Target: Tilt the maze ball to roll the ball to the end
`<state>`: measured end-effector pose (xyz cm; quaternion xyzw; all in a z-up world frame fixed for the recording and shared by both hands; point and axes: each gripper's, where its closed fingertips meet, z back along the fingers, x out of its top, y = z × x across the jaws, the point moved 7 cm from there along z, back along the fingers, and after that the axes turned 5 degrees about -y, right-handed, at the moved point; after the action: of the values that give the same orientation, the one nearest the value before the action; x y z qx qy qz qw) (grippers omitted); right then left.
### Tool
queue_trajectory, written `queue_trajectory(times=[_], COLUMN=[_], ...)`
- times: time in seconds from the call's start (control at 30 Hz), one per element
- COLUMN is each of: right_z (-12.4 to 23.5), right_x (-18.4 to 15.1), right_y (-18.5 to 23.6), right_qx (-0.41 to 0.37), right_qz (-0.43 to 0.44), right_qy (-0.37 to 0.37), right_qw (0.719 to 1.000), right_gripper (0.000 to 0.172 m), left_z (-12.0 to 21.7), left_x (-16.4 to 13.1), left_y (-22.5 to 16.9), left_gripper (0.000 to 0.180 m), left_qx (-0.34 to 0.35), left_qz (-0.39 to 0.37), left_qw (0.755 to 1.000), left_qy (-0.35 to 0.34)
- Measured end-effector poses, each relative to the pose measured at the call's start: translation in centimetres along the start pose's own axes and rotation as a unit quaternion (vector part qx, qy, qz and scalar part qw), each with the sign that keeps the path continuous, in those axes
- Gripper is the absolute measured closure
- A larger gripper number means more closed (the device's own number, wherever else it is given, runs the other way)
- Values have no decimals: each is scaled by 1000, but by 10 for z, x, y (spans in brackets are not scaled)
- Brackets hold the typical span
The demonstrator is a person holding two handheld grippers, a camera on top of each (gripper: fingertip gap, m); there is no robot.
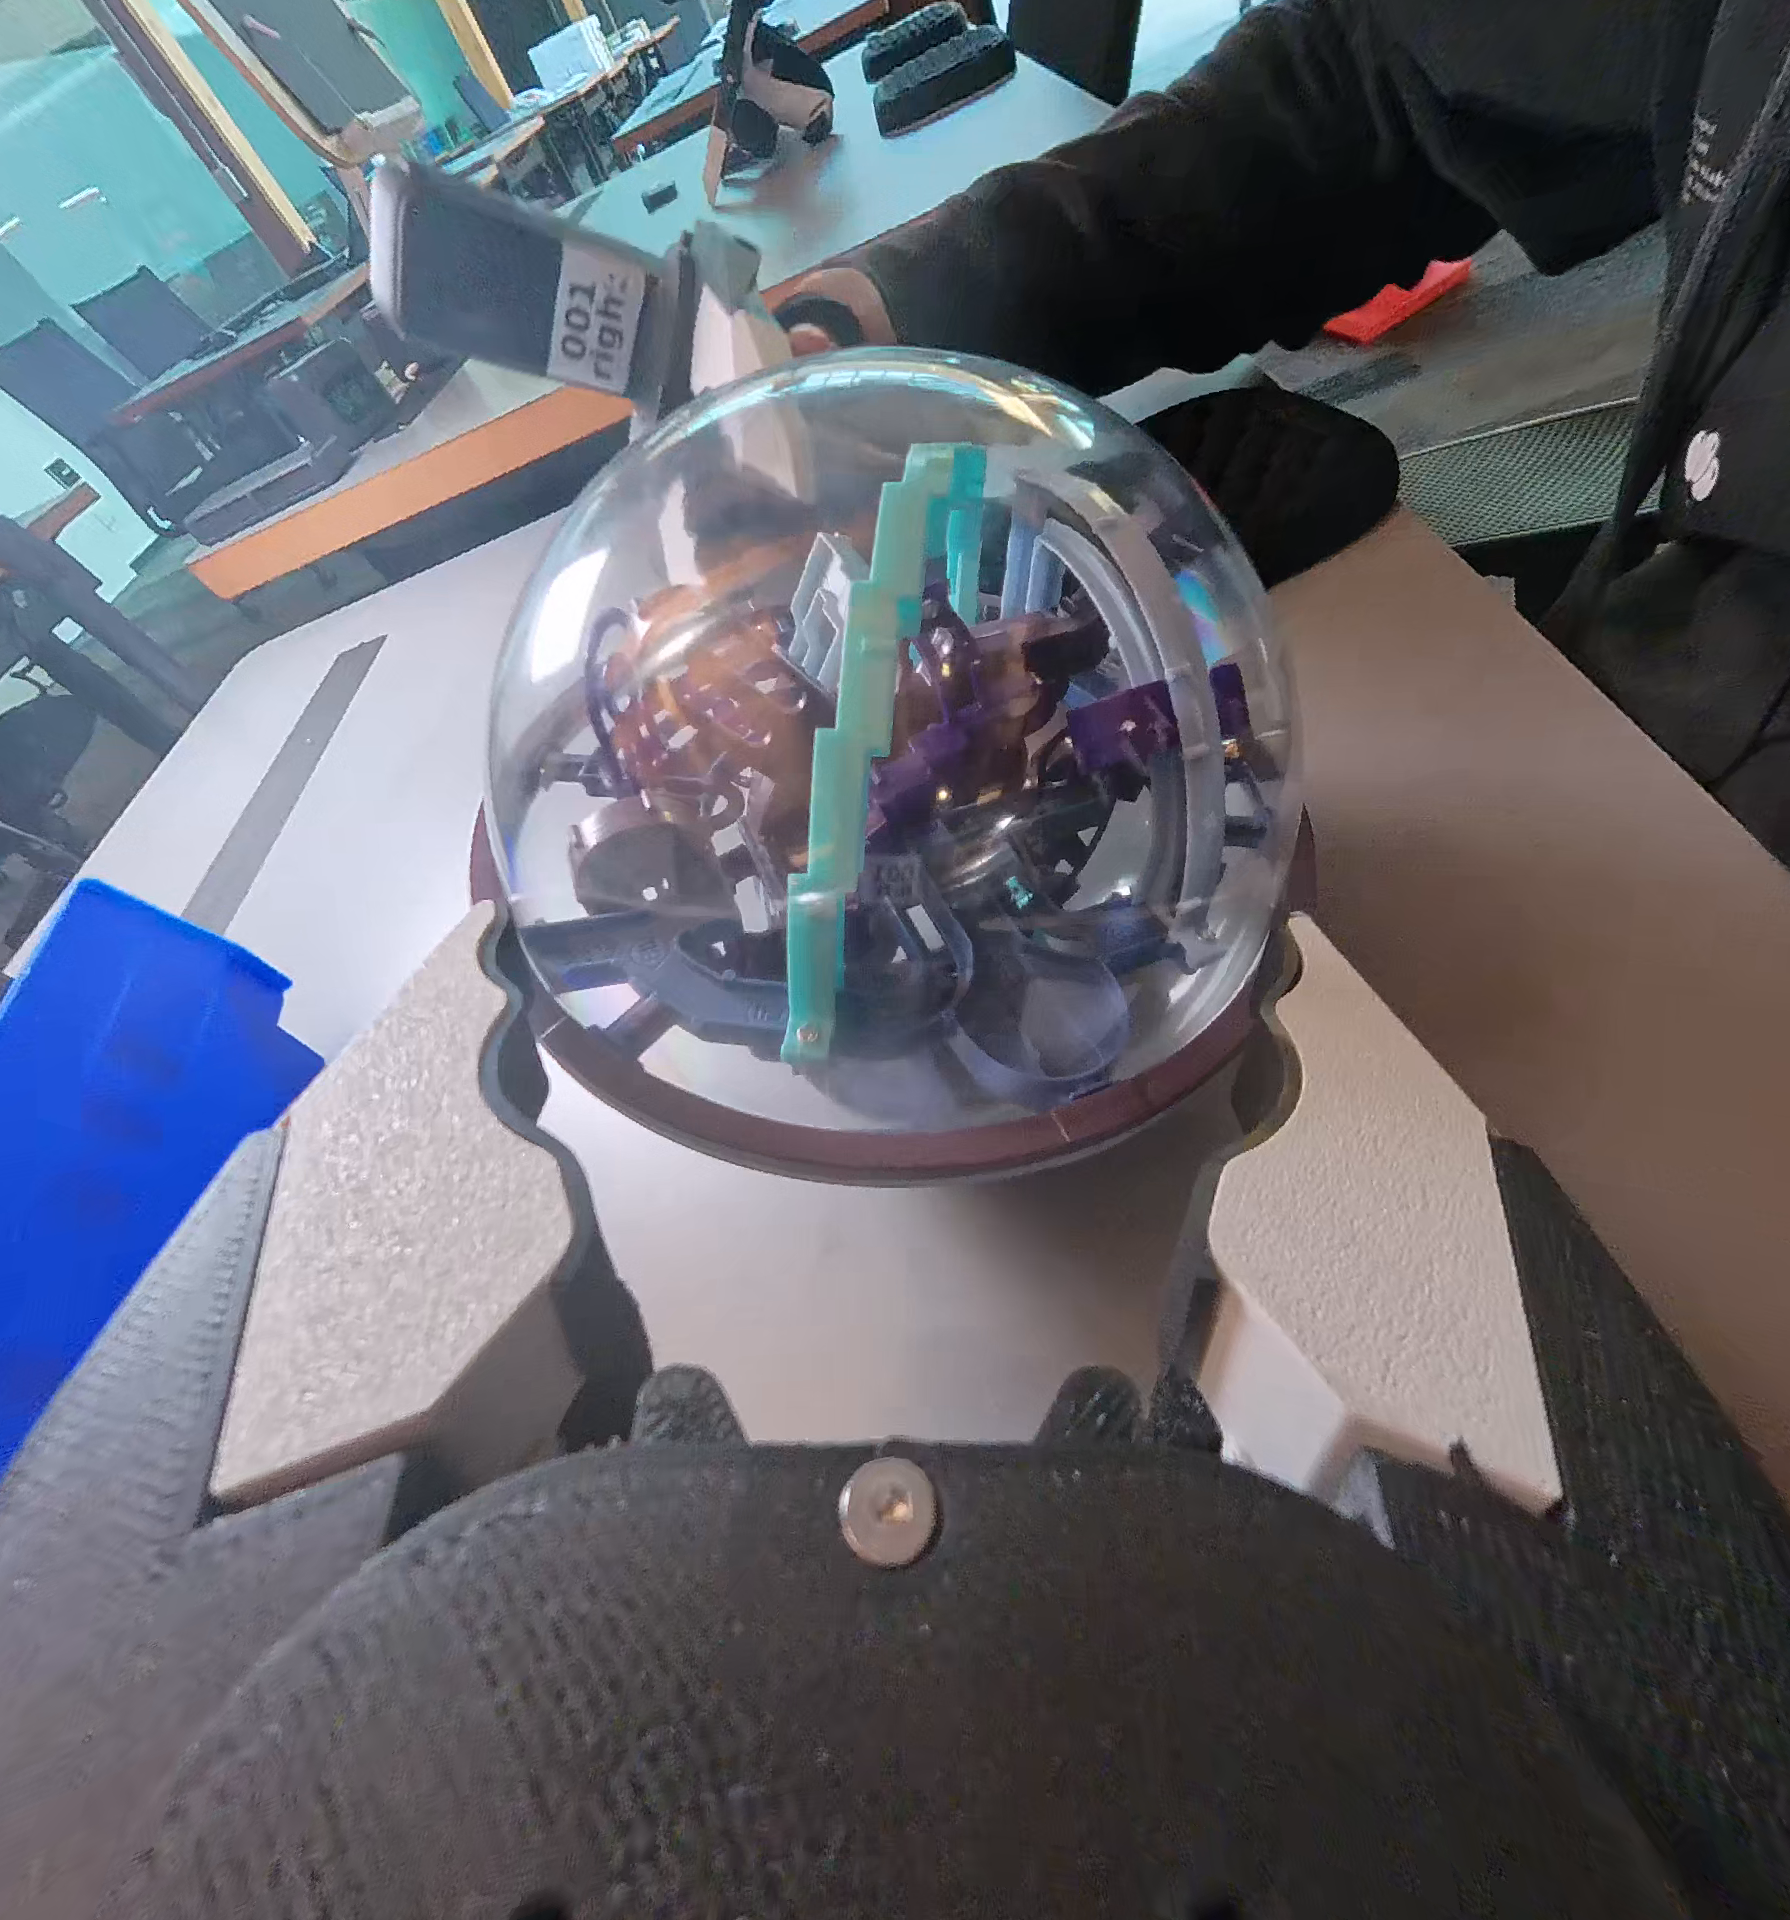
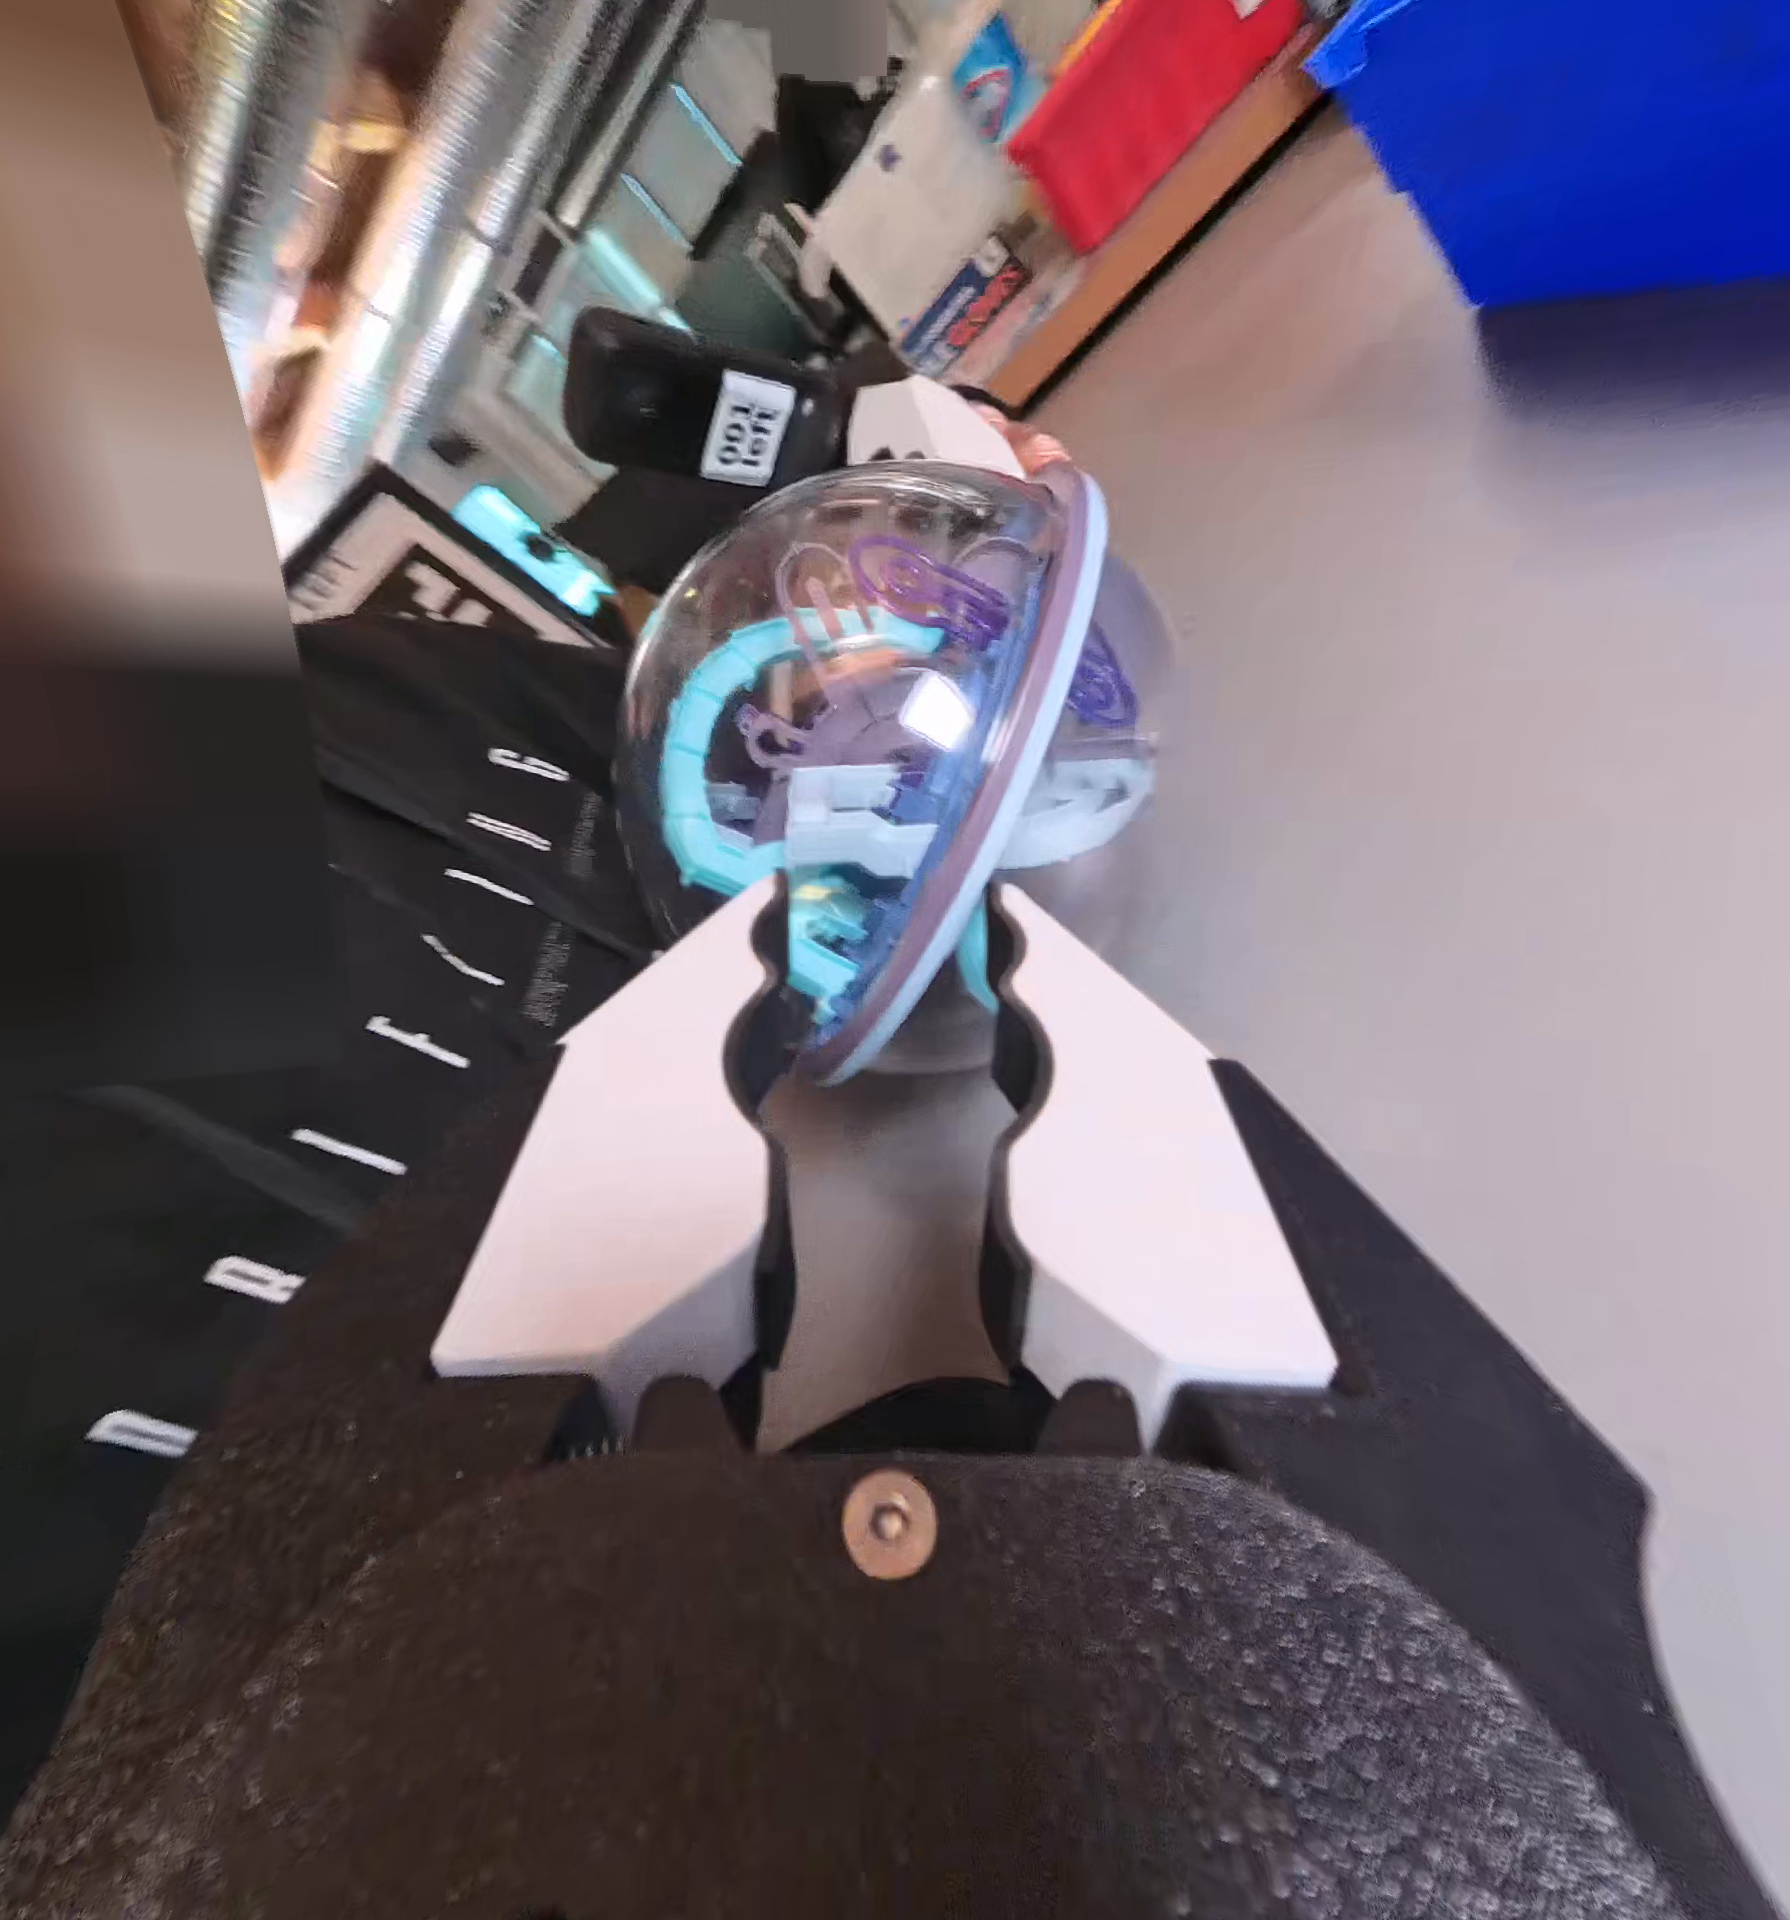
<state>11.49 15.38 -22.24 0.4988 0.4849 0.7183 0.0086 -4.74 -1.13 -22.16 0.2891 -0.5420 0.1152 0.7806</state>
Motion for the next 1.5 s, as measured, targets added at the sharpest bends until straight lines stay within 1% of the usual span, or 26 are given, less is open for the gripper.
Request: queue_trajectory(times=[0.13,0.2,0.27,0.33,0.4,0.47,0.53,0.57,0.6,0.67,0.7,0.73,0.8,0.83,0.87,0.93,0.97,1.03,1.07,1.13,1.17,1.23,1.27,1.3,1.37,1.5], right_z=[-2,-1,0,3,5,7,10,12,13,17,18,20,23,24,25,25,27,31,32,35,36,37,37,37,35,27], right_x=[-1,-1,-1,-1,-2,-1,0,1,1,1,1,0,-3,-4,-4,-5,-4,-1,0,3,6,13,18,22,33,50], right_y=[-9,-12,-16,-18,-20,-19,-19,-19,-19,-16,-14,-12,-10,-10,-10,-9,-9,-7,-6,-4,-2,3,8,14,26,50], right_qx=[7,10,1,-10,-15,-18,-24,-26,-29,-34,-38,-41,-48,-50,-51,-54,-55,-49,-48,-50,-53,-59,-59,-59,-72,-92], right_qz=[-18,-31,-27,-21,-23,-20,-25,-29,-30,-22,-16,-11,-7,-7,-8,-7,-6,-7,-5,0,5,18,28,39,73,145], right_qy=[-7,-20,-31,-41,-54,-66,-77,-83,-89,-97,-98,-98,-99,-100,-101,-103,-109,-124,-131,-142,-146,-149,-150,-149,-143,-123], right_qw=[1000,999,999,999,998,997,996,996,995,994,994,994,994,994,994,993,992,991,990,989,988,987,987,986,984,977], right_gripper=[163,163,164,164,164,164,164,164,164,164,164,164,165,165,165,165,165,165,165,165,165,165,165,165,166,166], left_z=[1,1,3,6,12,18,25,28,31,35,39,42,43,41,37,26,22,16,13,6,3,-5,-7,-8,-8,2], left_x=[-2,-3,-4,-6,-5,-4,-6,-8,-10,-11,-14,-19,-35,-38,-37,-36,-34,-32,-33,-33,-33,-32,-29,-26,-23,-12], left_y=[-2,-1,0,2,4,5,5,6,7,5,5,7,7,7,6,5,4,4,4,2,1,-2,-2,-2,1,9], left_gripper=[46,47,48,54,61,75,95,105,116,127,133,131,132,132,134,139,143,157,157,158,158,166,173,175,175,174], left_qx=[7,14,22,32,46,52,57,59,58,33,34,54,88,79,63,42,18,-9,-17,-28,-28,-33,-40,-49,-39,-5], left_qz=[7,22,52,103,171,240,303,341,386,471,501,524,556,573,579,575,573,577,576,558,539,500,488,483,474,419], left_qw=[1000,1000,998,994,983,966,948,934,915,872,853,837,818,808,806,811,813,809,810,825,838,863,869,871,876,903], left_qy=[3,-1,-6,-20,-59,-78,-85,-90,-99,-129,-143,-146,-117,-112,-109,-94,-100,-114,-108,-91,-79,-59,-64,-75,-86,-99])
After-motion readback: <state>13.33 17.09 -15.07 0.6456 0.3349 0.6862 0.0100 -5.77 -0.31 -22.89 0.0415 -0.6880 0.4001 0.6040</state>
